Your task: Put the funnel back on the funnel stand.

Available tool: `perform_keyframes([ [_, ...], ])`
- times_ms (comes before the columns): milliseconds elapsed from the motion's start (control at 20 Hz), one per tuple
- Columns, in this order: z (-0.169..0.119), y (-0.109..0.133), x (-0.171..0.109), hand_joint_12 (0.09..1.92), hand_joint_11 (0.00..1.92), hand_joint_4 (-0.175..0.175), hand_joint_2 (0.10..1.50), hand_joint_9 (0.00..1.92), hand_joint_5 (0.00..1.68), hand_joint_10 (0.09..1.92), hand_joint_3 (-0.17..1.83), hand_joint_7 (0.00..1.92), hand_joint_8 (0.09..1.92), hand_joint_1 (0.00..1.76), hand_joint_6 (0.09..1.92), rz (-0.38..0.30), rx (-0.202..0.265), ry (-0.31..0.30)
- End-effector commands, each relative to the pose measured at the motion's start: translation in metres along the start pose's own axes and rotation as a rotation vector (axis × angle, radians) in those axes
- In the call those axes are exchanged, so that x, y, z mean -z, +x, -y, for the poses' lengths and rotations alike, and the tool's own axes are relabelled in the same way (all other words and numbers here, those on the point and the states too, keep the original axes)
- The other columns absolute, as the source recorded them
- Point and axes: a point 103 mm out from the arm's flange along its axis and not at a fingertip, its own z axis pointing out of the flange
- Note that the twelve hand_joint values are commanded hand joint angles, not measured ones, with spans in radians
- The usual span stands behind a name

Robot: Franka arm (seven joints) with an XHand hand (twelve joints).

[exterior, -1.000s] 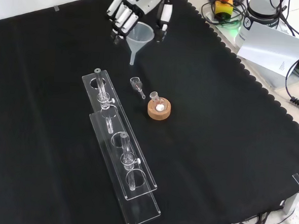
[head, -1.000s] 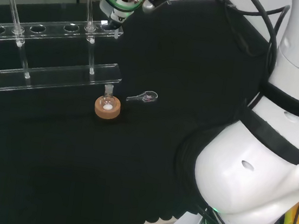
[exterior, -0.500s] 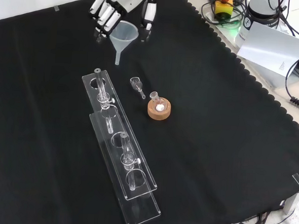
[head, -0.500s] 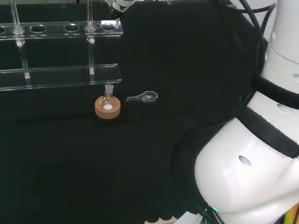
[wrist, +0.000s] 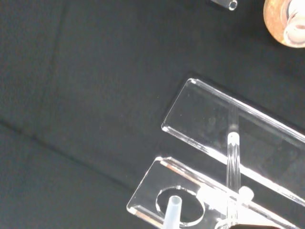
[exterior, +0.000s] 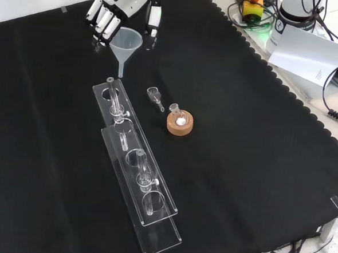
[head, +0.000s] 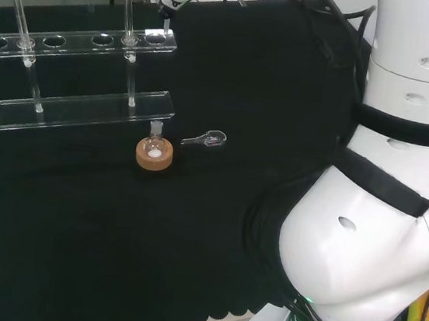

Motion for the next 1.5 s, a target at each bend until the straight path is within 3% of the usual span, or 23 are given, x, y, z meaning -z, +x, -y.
perform_keyframes([
  [50,-0.010,-0.004,0.000,1.32,0.37,-0.042,1.05,0.72,0.50,0.54,-0.17,0.43,0.67,0.73,0.47,-0.003,0.007,-0.004],
  [1500,-0.054,-0.005,-0.024,1.32,0.37,-0.046,1.05,0.72,0.47,0.54,-0.17,0.40,0.66,0.74,0.48,-0.010,0.026,0.037],
])
